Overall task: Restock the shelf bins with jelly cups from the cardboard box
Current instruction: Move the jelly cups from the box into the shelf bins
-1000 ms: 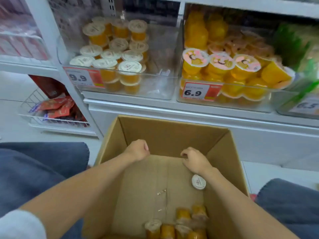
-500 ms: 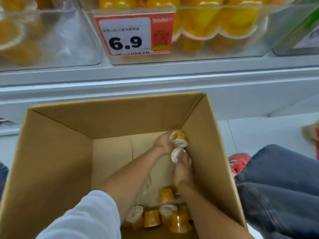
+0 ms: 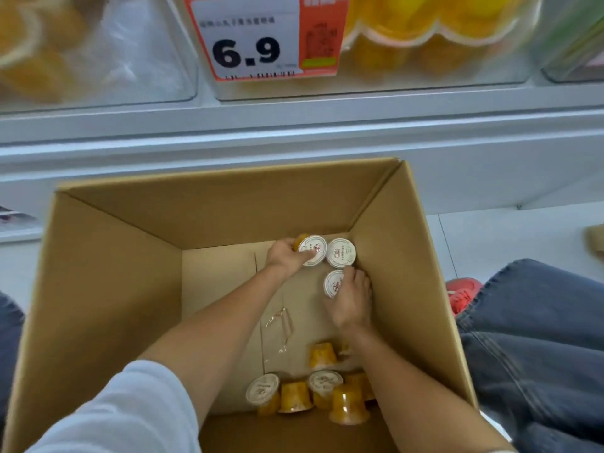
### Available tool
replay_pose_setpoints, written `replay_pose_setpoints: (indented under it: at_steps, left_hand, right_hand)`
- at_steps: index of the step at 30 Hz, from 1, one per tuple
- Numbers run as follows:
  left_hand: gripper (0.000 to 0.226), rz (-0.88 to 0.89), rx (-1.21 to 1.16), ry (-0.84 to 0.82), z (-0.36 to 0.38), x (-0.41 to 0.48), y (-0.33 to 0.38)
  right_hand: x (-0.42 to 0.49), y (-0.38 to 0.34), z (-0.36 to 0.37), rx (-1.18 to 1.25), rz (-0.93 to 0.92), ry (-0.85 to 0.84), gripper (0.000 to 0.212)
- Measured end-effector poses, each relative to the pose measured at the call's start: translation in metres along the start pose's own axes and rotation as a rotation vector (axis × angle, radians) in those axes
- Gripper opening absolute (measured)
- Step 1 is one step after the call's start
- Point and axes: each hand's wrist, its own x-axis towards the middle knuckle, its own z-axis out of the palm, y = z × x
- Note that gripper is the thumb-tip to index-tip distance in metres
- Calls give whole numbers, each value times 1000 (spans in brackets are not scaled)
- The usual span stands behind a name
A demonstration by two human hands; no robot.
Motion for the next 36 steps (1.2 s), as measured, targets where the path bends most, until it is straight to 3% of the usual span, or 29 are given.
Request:
replay_pose_setpoints:
  at_steps: [8, 15, 21, 25, 28, 32, 36]
  left_hand:
    - [55, 76, -101, 93, -101, -59, -8]
    - [38, 510, 59, 252, -207, -161, 43]
    - [40, 774, 101, 629, -298, -218, 93]
    - [32, 819, 75, 839, -366, -215, 124]
    - [29, 821, 79, 930, -407, -188, 147]
    - [27, 570, 41, 977, -441, -145, 178]
    - [39, 572, 607, 1114, -452, -105, 175]
  right_hand:
    - [-34, -69, -85, 195, -445, 165, 56]
    - [-73, -154, -188, 189, -862, 412, 52]
    - [-90, -247, -269, 331, -1075, 610, 47]
    - [-84, -316, -300, 484, -1129, 674, 44]
    - [-68, -366, -310, 574, -1051, 573, 42]
    - [-35, -418, -317, 578, -849, 462, 43]
    - [-14, -431, -311, 513, -848, 228, 41]
